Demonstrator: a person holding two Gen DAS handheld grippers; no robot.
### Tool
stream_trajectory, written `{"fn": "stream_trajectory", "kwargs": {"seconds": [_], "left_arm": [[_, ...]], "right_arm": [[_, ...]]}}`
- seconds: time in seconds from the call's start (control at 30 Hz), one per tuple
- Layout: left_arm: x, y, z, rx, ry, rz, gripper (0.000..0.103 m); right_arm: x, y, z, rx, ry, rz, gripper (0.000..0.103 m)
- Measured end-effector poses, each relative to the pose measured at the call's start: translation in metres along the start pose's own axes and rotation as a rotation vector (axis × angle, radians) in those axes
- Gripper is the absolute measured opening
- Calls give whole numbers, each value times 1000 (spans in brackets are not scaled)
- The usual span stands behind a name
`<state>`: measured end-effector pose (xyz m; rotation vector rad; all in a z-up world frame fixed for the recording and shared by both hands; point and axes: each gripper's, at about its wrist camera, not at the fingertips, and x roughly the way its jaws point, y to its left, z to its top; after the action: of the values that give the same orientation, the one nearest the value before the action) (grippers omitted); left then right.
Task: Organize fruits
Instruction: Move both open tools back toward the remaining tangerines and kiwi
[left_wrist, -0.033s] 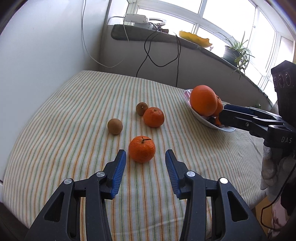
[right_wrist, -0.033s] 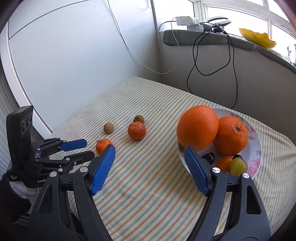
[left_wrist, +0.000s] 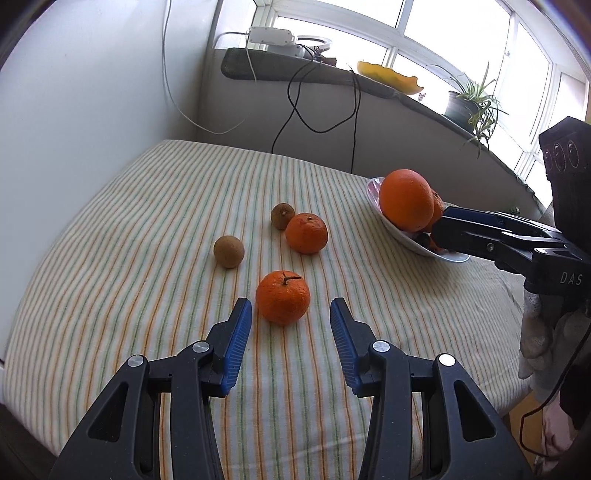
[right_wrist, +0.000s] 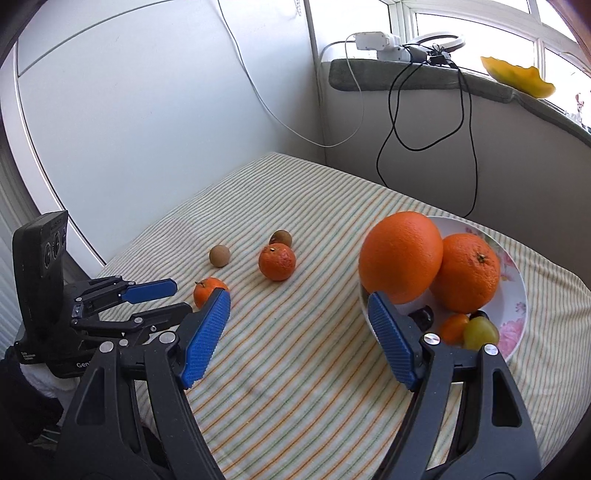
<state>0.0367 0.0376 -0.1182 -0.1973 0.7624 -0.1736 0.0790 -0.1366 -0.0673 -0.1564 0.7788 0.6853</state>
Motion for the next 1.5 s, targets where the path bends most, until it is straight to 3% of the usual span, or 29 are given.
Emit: {"fn": "stream_trajectory", "kwargs": {"seconds": [0.23,0.3,0.43,0.57,1.5], "left_arm": [[4,6,2,-10,6,-13,43],[5,8,3,-17,5,-17,43],[8,8,4,-14,12,-24,43],[10,8,4,-12,16,-23,43],[28,9,7,-15,48,-14,43]], "right_arm": [[28,16,10,-3,32,42,78],[38,19,14,-2,51,58,70],[58,23,20,11,83,69,69],[74,27,24,10,112,65,61],[138,34,31,-57,228,-31,58]]}}
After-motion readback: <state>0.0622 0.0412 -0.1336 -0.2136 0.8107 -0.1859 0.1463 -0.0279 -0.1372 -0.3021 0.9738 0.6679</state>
